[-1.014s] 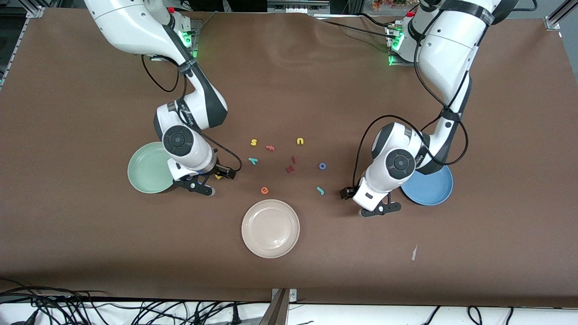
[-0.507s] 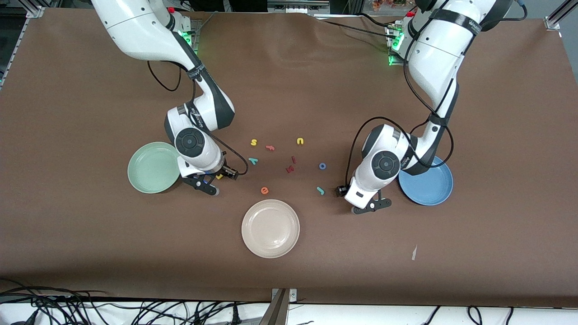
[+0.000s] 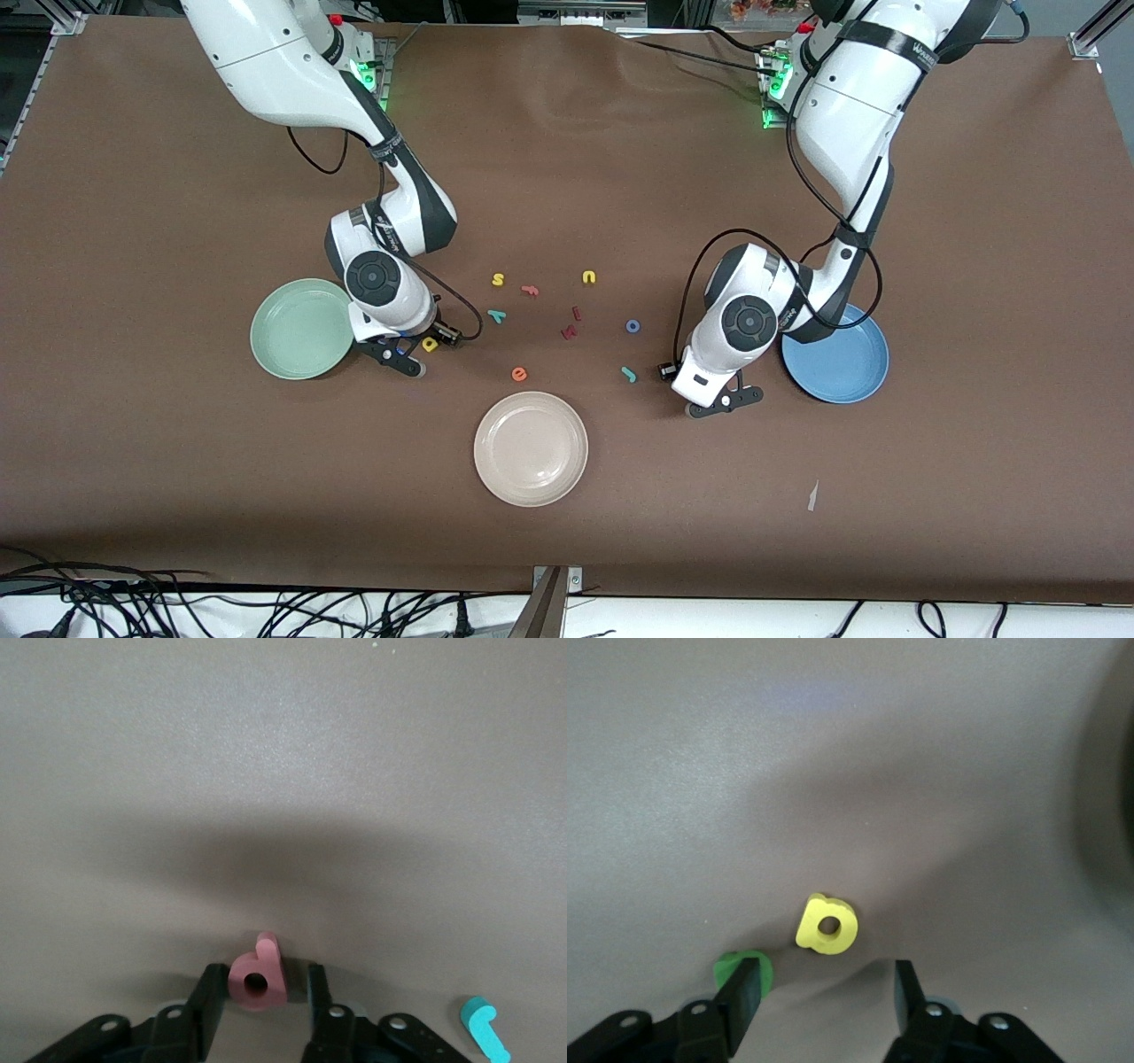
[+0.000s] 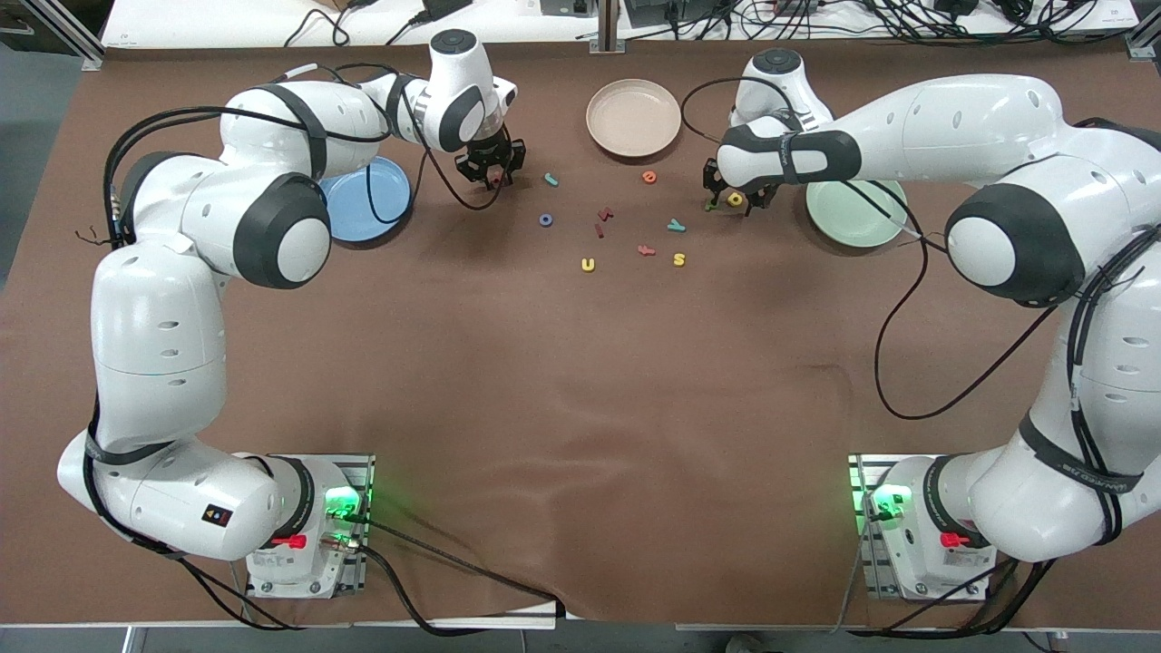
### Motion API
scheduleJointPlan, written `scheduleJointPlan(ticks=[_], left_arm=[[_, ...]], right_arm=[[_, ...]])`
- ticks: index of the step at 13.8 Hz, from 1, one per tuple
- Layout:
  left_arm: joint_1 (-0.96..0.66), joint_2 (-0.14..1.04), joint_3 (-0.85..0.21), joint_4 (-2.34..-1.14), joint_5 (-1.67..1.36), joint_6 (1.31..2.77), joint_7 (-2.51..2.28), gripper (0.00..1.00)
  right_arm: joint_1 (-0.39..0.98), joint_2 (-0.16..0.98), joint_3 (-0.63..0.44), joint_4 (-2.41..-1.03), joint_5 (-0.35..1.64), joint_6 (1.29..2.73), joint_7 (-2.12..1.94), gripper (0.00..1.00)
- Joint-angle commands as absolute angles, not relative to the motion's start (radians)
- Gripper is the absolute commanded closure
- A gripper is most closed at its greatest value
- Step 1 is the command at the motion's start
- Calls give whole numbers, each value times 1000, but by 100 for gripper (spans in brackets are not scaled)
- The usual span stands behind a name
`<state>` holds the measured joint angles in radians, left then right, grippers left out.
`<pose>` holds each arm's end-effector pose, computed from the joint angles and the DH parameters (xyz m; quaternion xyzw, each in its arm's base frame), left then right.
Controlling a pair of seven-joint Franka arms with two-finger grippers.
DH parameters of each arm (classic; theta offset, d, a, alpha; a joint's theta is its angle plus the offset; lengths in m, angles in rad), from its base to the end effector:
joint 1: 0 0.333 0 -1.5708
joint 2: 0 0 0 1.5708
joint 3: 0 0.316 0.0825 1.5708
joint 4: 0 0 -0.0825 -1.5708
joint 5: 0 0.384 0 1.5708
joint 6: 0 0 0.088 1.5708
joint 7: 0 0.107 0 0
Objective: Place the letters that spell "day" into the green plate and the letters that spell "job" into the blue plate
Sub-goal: 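Carry the pink letter to the blue plate with the left gripper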
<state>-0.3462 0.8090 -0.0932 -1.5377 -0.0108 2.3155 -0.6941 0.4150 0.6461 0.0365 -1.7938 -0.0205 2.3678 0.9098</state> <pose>0.6397 -0.2905 0.1736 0.9887 0.1443 -0.0322 0.0243 0.5830 0.2808 0.1828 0.9742 -0.2228 -0.0305 0.0192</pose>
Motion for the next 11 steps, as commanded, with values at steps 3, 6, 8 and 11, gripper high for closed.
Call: scheduleJointPlan(ticks=[3,6,8,11], left_arm=[[-359,818,-78,-1534,17,2316,-713,66],[-359,818,-78,-1534,18,2315,-713,75],[-356,810,-80,-1531,18,2301,-709,79],[-341,787,-78,-1523,18,2238,-680,82]], right_arm=[[414,630,32,-1825,-38,2384,931,61],[414,632,26,-1825,-38,2394,931,61],[413,630,23,-1825,-38,2401,931,60],[413,627,3,-1824,-38,2421,930,60]])
